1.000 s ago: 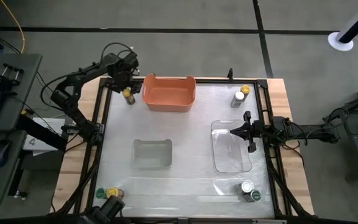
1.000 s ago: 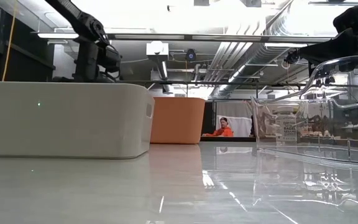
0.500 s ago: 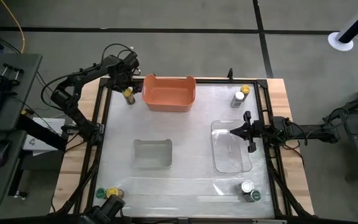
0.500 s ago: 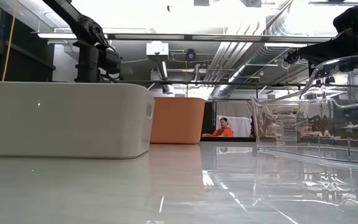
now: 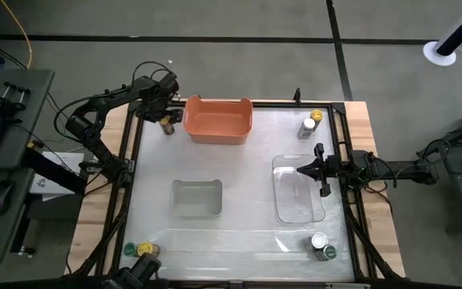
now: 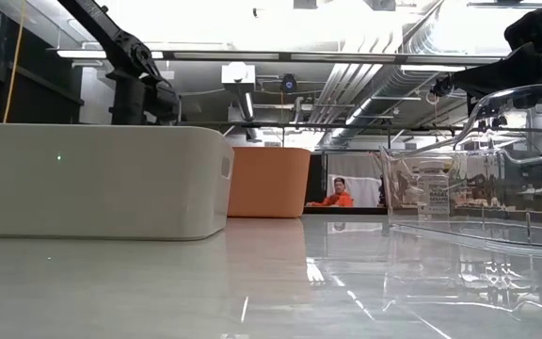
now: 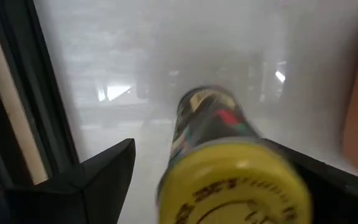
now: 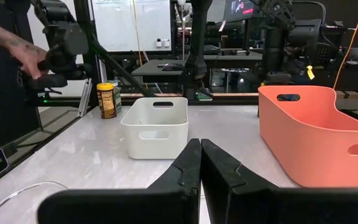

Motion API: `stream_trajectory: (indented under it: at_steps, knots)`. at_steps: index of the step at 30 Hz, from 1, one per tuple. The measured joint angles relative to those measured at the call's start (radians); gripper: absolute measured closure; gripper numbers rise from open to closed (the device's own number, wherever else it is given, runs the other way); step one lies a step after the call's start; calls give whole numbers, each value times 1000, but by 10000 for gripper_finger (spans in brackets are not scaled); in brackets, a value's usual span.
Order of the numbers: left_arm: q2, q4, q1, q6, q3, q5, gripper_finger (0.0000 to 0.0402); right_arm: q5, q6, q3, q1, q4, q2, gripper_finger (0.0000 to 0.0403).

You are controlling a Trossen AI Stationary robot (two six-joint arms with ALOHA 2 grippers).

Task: Sort spices by type
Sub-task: Put the top left yellow seasoning bottle into the orange bin

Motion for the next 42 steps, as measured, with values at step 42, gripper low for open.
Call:
stream_trajectory:
  at_steps: [42]
  knots:
    - [-197, -50, -40, 139, 385, 91, 213, 0, 0, 0, 0, 0, 0, 402]
